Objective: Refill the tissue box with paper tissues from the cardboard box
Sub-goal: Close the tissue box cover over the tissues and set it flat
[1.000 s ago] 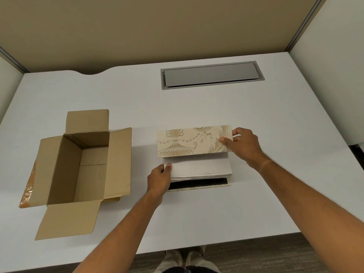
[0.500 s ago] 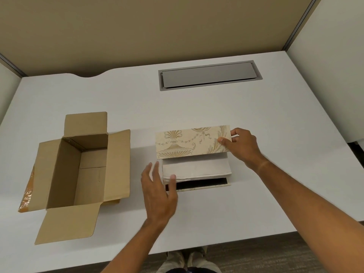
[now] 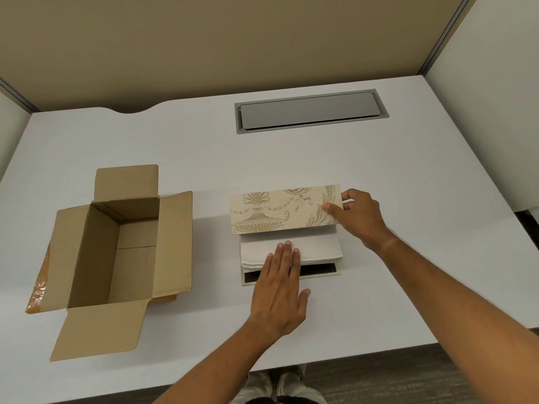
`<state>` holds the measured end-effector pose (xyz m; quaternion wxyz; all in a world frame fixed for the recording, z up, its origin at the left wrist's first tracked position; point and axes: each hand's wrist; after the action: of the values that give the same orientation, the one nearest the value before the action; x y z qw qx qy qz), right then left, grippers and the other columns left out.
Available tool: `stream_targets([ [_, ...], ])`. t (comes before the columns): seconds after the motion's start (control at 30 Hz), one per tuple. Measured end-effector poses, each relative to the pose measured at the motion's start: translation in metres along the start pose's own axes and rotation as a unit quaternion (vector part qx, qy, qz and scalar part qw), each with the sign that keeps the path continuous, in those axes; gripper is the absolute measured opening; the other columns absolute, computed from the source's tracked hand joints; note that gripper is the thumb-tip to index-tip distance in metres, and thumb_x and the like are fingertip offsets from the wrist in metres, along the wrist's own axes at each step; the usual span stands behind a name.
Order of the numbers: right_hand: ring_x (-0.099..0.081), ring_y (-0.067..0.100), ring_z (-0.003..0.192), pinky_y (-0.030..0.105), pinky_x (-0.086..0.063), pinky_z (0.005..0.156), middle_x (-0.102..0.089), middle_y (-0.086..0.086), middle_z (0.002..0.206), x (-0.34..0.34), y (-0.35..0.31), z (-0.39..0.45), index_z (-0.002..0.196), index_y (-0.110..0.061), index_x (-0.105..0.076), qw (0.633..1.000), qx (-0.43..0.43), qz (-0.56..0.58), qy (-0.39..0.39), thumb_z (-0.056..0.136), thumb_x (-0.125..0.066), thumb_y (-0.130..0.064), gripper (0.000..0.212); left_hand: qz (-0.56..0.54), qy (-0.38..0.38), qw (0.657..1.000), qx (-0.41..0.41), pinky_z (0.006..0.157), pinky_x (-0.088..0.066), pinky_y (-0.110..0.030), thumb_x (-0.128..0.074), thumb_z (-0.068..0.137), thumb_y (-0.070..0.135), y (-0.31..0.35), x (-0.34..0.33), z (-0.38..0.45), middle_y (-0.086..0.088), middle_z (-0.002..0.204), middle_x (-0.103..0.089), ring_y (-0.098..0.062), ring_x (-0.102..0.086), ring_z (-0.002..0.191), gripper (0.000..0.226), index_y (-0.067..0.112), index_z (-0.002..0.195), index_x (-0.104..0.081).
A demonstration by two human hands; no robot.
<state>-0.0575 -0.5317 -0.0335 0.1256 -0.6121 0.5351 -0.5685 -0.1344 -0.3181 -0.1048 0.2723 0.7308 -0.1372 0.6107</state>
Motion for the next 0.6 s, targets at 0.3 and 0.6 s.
stream_targets([
  [0.3,-0.072,0.019,0.083,0.026,-0.056,0.067,-0.076,0.007,0.100,0.001,0.002,-0.004,0.101,-0.011,-0.064,1.000,0.003,-0.006,-0.002,0.084,-0.077,-0.034,0.032,0.031,-0.031,0.999,0.013,0.113,-0.018,-0.050,-0.044,0.087,0.056,0.003,-0.001,0.005,-0.017,0.156,-0.026,-0.032,-0.022,0.144,0.079,0.007,0.148,-0.028],
  [0.6,-0.072,0.021,0.089,0.030,-0.060,0.075,-0.075,0.006,0.108,0.001,0.009,-0.015,0.104,-0.010,-0.063,1.000,0.008,-0.012,0.001,0.084,-0.077,-0.035,0.034,0.027,-0.029,0.999,0.021,0.117,-0.015,-0.053,-0.036,0.089,0.059,0.008,0.005,0.011,-0.018,0.158,-0.018,-0.033,-0.013,0.147,0.080,0.008,0.150,-0.022],
])
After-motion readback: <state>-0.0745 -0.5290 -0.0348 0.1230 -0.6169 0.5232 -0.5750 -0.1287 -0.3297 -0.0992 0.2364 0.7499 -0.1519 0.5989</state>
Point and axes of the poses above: each hand's wrist, its own z-axis towards the middle knuckle, its own x-axis out of the back of the hand, y = z × x
